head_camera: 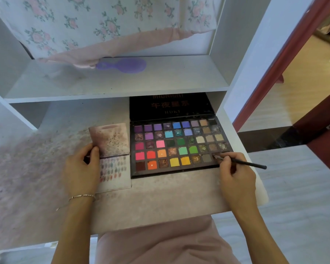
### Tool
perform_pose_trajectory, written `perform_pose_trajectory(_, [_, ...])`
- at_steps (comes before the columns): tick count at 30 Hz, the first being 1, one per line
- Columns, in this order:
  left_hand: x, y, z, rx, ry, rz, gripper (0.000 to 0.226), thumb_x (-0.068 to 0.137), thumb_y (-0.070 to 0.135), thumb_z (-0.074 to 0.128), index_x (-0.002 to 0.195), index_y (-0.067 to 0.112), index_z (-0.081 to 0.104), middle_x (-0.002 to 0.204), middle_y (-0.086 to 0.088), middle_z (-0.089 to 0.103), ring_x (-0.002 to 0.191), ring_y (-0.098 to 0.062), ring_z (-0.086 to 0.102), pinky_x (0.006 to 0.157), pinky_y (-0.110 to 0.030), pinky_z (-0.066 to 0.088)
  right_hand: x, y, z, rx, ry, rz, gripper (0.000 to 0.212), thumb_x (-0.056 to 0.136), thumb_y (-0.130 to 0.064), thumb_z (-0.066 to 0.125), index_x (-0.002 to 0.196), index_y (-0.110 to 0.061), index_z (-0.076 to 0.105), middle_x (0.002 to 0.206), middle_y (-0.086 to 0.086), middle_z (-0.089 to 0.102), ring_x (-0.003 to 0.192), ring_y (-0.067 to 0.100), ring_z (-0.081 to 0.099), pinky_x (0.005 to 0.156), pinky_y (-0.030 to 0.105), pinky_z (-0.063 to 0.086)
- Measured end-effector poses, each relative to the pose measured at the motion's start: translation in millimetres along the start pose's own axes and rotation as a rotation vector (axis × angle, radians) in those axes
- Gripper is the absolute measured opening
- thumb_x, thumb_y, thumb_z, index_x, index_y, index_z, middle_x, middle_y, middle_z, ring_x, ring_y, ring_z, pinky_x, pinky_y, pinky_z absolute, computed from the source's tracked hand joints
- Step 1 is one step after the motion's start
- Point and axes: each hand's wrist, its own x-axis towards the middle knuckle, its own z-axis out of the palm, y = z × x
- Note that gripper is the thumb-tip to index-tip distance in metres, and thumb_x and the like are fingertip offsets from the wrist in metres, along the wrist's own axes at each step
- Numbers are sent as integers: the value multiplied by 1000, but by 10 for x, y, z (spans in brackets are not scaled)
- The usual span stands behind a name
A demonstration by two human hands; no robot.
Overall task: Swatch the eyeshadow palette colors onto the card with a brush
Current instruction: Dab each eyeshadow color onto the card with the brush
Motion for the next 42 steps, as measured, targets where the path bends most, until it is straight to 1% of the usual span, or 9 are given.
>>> perform_pose_trajectory(3, [7, 0, -6, -4, 5, -14, 24, 90, 17, 50, 108, 11, 65, 85, -12, 66, 71, -15, 48, 54, -17, 29, -4, 1, 3, 1, 17, 18, 30, 92, -9, 46, 76, -34, 48, 74, -13, 57, 68, 3, 57, 55, 2, 41])
perform_pose_trajectory(7, [-1, 6, -11, -1, -2, -16, 23, 90, 15, 50, 106, 10, 66, 77, -3, 58, 69, -14, 47, 53, -18, 28, -2, -16, 9, -3, 6, 3, 31, 91, -8, 46, 78, -36, 47, 76, -13, 57, 71, 4, 56, 57, 2, 42])
perform_pose_trajectory(14, [-3, 4, -9, -1, -17, -7, 25, 91, 17, 49, 109, 10, 65, 91, -15, 67, 74, -16, 49, 59, -25, 31, -12, -19, 3, -1, 11, 14, 31, 91, -9, 46, 77, -36, 47, 77, -13, 57, 73, 4, 57, 55, 6, 43])
perform_pose_trajectory(21, [-3, -6, -7, 5, -9, -1, 25, 90, 15, 49, 108, 9, 65, 88, -15, 67, 70, -14, 47, 53, -20, 28, -22, -79, 35, 67, 31, -9, 33, 90, -5, 47, 77, -36, 48, 80, -13, 57, 78, -4, 56, 60, 5, 44])
perform_pose_trajectory(27, [-1, -6, -8, 3, -1, -2, 24, 90, 16, 49, 108, 12, 65, 77, -5, 61, 58, -3, 41, 51, -17, 26, -64, -291, 290, 161, -165, -118, 37, 89, 1, 48, 80, -34, 50, 77, -7, 57, 73, -3, 56, 57, 6, 43])
perform_pose_trajectory(30, [3, -5, -9, 1, -7, 6, 25, 90, 15, 50, 109, 12, 65, 83, -7, 65, 65, -9, 45, 52, -17, 28, -123, -401, 466, 200, -242, -167, 36, 88, 1, 49, 81, -35, 51, 75, -10, 57, 70, -2, 57, 55, 6, 42])
perform_pose_trajectory(35, [6, -22, -3, -8, -4, 0, 25, 90, 16, 50, 110, 13, 65, 88, -10, 69, 72, -16, 52, 60, -25, 34, -236, -561, 741, 251, -447, -239, 20, 82, -14, 49, 80, -33, 50, 76, -25, 57, 71, -4, 55, 61, 6, 41])
perform_pose_trajectory(38, [11, -34, 2, -10, -3, 17, 23, 90, 15, 50, 106, 13, 66, 85, -9, 68, 71, -17, 54, 58, -26, 34, -296, -599, 887, 180, -552, -287, 10, 81, -17, 51, 79, -27, 53, 71, -21, 53, 71, -2, 51, 62, 7, 38])
perform_pose_trajectory(42, [23, -58, 14, -12, 2, 10, 21, 89, 15, 51, 101, 14, 68, 81, -8, 68, 70, -19, 55, 55, -26, 32, -332, -618, 995, 139, -614, -284, 8, 83, -18, 54, 86, -15, 61, 82, -14, 54, 79, 1, 52, 68, 9, 41])
